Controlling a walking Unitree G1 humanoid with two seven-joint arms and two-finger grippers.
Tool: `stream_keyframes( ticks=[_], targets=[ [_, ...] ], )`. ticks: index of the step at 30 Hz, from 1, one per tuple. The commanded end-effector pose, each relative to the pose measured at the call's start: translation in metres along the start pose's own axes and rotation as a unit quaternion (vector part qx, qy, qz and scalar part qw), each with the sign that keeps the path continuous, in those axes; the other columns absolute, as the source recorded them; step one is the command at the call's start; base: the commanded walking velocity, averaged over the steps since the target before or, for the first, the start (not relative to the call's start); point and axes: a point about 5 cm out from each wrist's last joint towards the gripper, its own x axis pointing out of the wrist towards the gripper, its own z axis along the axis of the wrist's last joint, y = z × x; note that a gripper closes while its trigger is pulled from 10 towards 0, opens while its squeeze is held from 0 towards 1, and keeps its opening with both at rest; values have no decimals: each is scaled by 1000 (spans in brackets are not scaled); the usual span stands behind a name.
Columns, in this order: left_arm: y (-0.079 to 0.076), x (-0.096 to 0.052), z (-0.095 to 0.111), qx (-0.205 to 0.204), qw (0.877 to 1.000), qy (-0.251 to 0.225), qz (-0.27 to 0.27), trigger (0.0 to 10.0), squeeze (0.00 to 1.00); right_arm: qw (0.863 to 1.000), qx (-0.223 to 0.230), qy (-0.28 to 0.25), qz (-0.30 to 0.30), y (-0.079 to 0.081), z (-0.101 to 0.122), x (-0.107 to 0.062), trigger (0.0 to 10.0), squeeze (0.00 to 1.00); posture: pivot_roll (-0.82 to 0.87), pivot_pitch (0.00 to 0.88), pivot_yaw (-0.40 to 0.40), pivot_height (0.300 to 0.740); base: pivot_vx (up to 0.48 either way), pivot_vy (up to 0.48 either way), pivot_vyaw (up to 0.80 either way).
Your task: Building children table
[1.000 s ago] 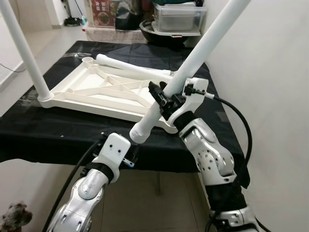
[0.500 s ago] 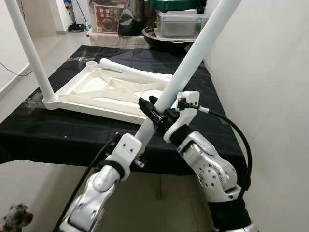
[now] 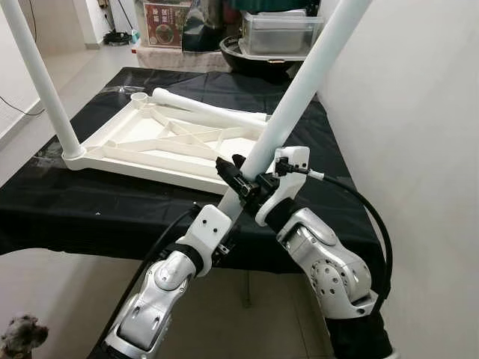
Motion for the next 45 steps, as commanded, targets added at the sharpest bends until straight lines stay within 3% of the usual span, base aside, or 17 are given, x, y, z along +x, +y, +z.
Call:
stream_keyframes(
  ticks=[1, 4, 5, 11, 12, 17, 18, 19, 20, 27, 28, 30, 31, 41, 42, 43, 45],
  targets=[
    [-3, -1, -9, 7, 1000, 20, -3, 0, 0, 1000, 0, -6, 9, 3, 3, -1, 10000, 0, 56, 63, -47, 740, 0, 0, 0],
    [-2, -1, -10, 7, 1000, 23, 0, 0, 0, 1000, -4, -8, 5, 1, 5, -1, 10000, 0, 56, 61, -47, 740, 0, 0, 0],
    [-1, -1, -10, 7, 1000, 27, 2, 10000, 0, 1000, -5, -10, 4, 0, 6, 0, 10000, 0, 57, 60, -48, 740, 0, 0, 0],
    [2, -2, -14, -10, 999, 42, 14, 10000, 0, 1000, -6, -14, 4, -1, 8, 1, 10000, 0, 60, 54, -46, 740, 0, 0, 0],
    [3, -2, -14, -11, 999, 41, 18, 10000, 1000, 1000, -7, -15, 4, 0, 8, 1, 10000, 0, 60, 54, -46, 740, 0, 0, 0],
    [4, -1, -16, 4, 999, 49, 23, 10000, 1000, 1000, -8, -16, 7, 0, 9, 1, 10000, 0, 60, 54, -46, 740, 0, 0, 0],
    [5, -1, -17, 8, 998, 53, 24, 10000, 212, 1000, -9, -16, 8, 1, 9, 1, 10000, 0, 58, 50, -44, 740, 0, 0, 0],
    [5, -1, -17, 8, 998, 53, 24, 10000, 212, 1000, -9, -16, 8, 1, 9, 1, 10000, 0, 58, 50, -44, 740, 0, 0, 0],
    [6, 0, -17, 9, 998, 54, 26, 10000, 0, 1000, -9, -16, 9, 1, 9, 1, 10000, 0, 57, 48, -44, 740, 0, 0, 0],
    [8, 1, -18, 12, 998, 51, 26, 10000, 0, 1000, -8, -14, 16, 5, 8, 1, 10000, 0, 57, 47, -43, 740, 0, 0, 0],
    [7, 0, -18, 13, 999, 47, 21, 4863, 0, 1000, -6, -13, 20, 6, 7, 1, 10000, 0, 57, 47, -43, 740, 0, 0, 0],
    [7, 0, -18, 14, 999, 45, 20, 4863, 0, 1000, -5, -12, 21, 7, 7, 1, 10000, 0, 57, 47, -43, 740, 0, 0, 0],
    [7, 0, -17, 17, 999, 41, 18, 0, 0, 1000, -5, -10, 25, 9, 6, 1, 10000, 0, 56, 49, -42, 740, 0, 0, 0],
    [6, -2, -15, 26, 999, 29, 19, 0, 0, 999, -9, 5, 40, 15, -4, -2, 10000, 0, 57, 54, -43, 740, 0, 0, 0],
    [6, -2, -15, 25, 999, 32, 18, 10000, 0, 999, -11, 6, 39, 14, -4, -2, 10000, 0, 57, 55, -44, 740, 0, 0, 0],
    [6, -2, -16, 25, 999, 35, 17, 10000, 0, 999, -13, 6, 38, 14, -4, -2, 10000, 318, 57, 55, -44, 740, 0, 0, 0],
    [6, -2, -16, 21, 999, 35, 15, 10000, 0, 999, -17, 3, 36, 13, -4, -2, 10000, 318, 58, 55, -44, 740, 0, 0, 0]
  ],
)
